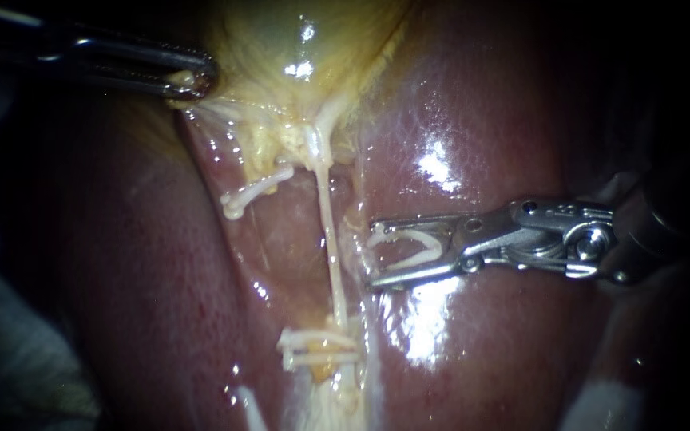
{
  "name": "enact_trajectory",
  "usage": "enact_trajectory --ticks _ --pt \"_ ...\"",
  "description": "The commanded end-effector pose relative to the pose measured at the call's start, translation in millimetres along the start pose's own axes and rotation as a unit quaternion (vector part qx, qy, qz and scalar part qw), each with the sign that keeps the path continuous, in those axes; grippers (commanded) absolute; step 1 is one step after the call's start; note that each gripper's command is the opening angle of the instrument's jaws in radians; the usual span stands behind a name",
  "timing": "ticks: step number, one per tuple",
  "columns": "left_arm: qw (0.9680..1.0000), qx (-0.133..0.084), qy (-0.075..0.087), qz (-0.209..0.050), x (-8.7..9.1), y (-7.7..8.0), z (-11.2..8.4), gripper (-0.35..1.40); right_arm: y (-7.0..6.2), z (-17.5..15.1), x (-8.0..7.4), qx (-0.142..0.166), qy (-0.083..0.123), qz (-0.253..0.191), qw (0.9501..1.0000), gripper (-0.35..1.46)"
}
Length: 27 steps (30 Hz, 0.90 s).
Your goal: Clipping first clip right tube
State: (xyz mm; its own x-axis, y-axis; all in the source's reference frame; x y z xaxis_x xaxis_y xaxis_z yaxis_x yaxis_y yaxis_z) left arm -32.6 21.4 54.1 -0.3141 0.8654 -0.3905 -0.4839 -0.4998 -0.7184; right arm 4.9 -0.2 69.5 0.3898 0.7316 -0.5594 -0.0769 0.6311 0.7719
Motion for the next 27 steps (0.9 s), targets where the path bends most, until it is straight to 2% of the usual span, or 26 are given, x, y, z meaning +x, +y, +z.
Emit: enact_trajectory --ticks 1,9,20,23,27 --pt "1.0000 0.000 0.000 0.000 0.0 0.0 0.0 -0.35 -0.1 -0.1 0.1 0.000 0.000 0.000 1.0000 0.50" --pt "1.0000 0.000 0.000 0.000 0.0 0.0 0.0 -0.35 -1.7 -1.2 1.8 0.009 0.008 0.007 0.9999 0.50" --pt "1.0000 0.000 0.000 0.000 0.0 0.0 0.0 -0.35 -5.1 -2.7 4.3 0.021 0.016 0.018 0.9995 0.50" --pt "1.0000 0.000 0.000 0.000 0.0 0.0 0.0 -0.35 -5.8 -2.7 4.6 0.024 0.015 0.019 0.9994 0.49" --pt "1.0000 0.000 0.000 0.000 0.0 0.1 0.0 -0.35 -5.9 -2.3 4.5 0.026 0.014 0.019 0.9994 0.49"
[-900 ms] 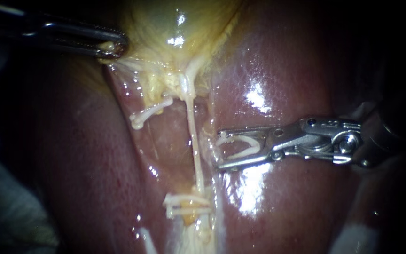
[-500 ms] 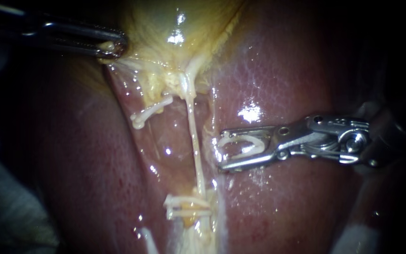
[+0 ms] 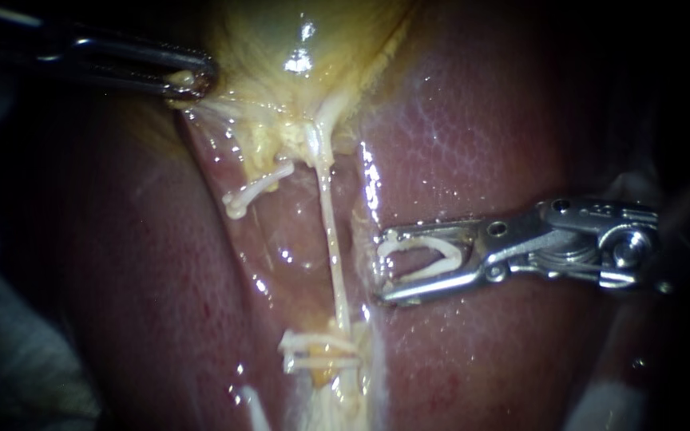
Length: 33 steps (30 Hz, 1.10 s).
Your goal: Clipping first clip right tube
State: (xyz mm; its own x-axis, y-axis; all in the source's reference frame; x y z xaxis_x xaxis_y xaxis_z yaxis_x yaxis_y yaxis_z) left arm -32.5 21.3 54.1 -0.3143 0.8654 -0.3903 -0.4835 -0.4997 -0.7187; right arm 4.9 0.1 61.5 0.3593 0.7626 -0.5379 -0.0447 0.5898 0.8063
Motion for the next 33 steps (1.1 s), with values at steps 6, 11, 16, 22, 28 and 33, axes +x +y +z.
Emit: enact_trajectory --ticks 6,11,16,22,28,33 --pt "1.0000 0.000 0.000 0.000 0.0 0.1 0.0 -0.35 0.3 1.2 -0.4 0.009 -0.005 -0.002 0.9999 0.49" --pt "1.0000 0.001 0.000 0.000 0.0 0.1 0.1 -0.35 0.4 2.4 -0.9 0.017 -0.010 -0.008 0.9998 0.49" --pt "1.0000 0.001 0.000 0.000 0.0 0.2 0.1 -0.35 1.0 3.1 -1.3 0.029 -0.017 -0.015 0.9993 0.49" --pt "1.0000 0.001 0.001 0.000 0.0 0.2 0.1 -0.35 2.1 3.5 -2.5 0.027 -0.017 -0.023 0.9992 0.49" --pt "1.0000 0.000 0.000 -0.001 0.0 0.3 0.1 -0.35 3.5 4.1 -4.0 0.024 -0.018 -0.022 0.9993 0.49" --pt "1.0000 0.000 0.000 -0.001 0.1 0.3 0.2 -0.35 4.1 4.5 -4.1 0.022 -0.017 -0.023 0.9993 0.50"
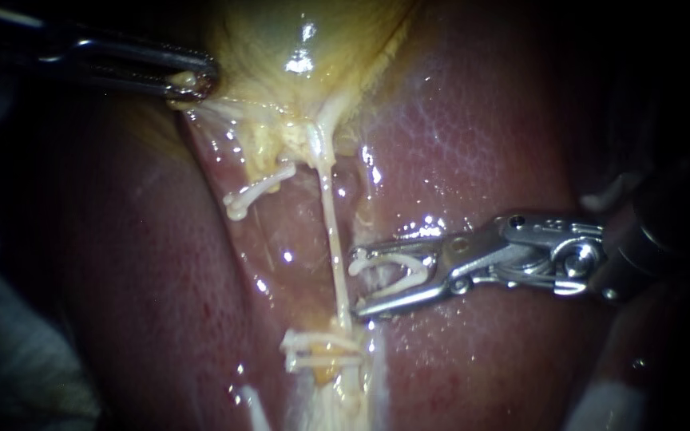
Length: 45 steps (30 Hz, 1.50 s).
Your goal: Clipping first clip right tube
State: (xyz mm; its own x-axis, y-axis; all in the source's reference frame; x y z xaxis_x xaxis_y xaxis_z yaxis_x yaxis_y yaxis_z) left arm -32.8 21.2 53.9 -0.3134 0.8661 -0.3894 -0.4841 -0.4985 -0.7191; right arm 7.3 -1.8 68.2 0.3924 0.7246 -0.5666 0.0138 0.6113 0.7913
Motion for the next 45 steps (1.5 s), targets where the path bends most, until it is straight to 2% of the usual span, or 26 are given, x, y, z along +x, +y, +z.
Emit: enact_trajectory --ticks 1,19,25,32,40,45 --pt "1.0000 0.000 0.000 0.000 0.0 0.0 0.0 -0.35 0.0 0.3 0.2 -0.001 0.000 0.001 1.0000 0.50" --pt "1.0000 -0.001 0.000 0.000 0.0 0.1 0.3 -0.35 -1.8 3.6 1.3 0.010 0.028 0.004 0.9996 0.50" --pt "1.0000 -0.001 0.000 0.000 0.0 0.1 0.3 -0.35 -3.2 3.7 1.4 0.029 0.045 0.015 0.9985 0.50" --pt "1.0000 -0.001 0.000 0.000 0.0 0.1 0.3 -0.35 -5.4 4.2 1.7 0.063 0.038 0.011 0.9973 0.49" --pt "1.0000 -0.001 0.000 0.000 0.0 0.1 0.3 -0.35 -5.8 4.2 2.2 0.087 0.029 0.011 0.9957 0.43" --pt "1.0000 -0.001 0.000 0.000 0.0 0.1 0.3 -0.35 -5.8 3.8 2.8 0.089 0.027 0.027 0.9953 0.28"
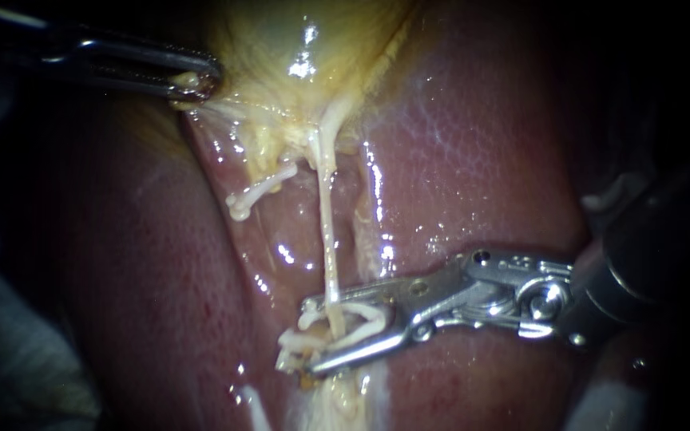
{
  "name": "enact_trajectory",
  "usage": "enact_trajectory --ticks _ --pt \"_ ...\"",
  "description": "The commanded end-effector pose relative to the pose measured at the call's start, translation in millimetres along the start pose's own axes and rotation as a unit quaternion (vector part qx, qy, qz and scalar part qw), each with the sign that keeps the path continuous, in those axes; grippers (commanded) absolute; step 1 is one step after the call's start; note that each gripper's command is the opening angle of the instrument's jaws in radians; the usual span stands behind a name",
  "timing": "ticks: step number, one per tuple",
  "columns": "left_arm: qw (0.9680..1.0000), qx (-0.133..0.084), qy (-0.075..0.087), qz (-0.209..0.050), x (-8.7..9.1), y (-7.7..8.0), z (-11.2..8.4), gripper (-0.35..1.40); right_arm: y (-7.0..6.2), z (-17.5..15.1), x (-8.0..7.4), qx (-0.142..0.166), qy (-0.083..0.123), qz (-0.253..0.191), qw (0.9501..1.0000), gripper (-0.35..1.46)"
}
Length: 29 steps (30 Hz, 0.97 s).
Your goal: Clipping first clip right tube
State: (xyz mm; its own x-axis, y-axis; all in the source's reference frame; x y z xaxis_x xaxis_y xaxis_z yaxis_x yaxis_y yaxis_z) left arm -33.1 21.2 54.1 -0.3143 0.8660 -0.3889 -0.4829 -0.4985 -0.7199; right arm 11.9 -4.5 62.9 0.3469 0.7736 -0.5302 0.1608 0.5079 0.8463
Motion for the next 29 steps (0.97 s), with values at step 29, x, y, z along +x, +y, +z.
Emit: enact_trajectory --ticks 29 --pt "1.0000 0.001 0.000 -0.001 0.1 0.2 0.2 -0.35 -0.3 -1.4 0.4 -0.032 0.021 0.047 0.9982 -0.35"
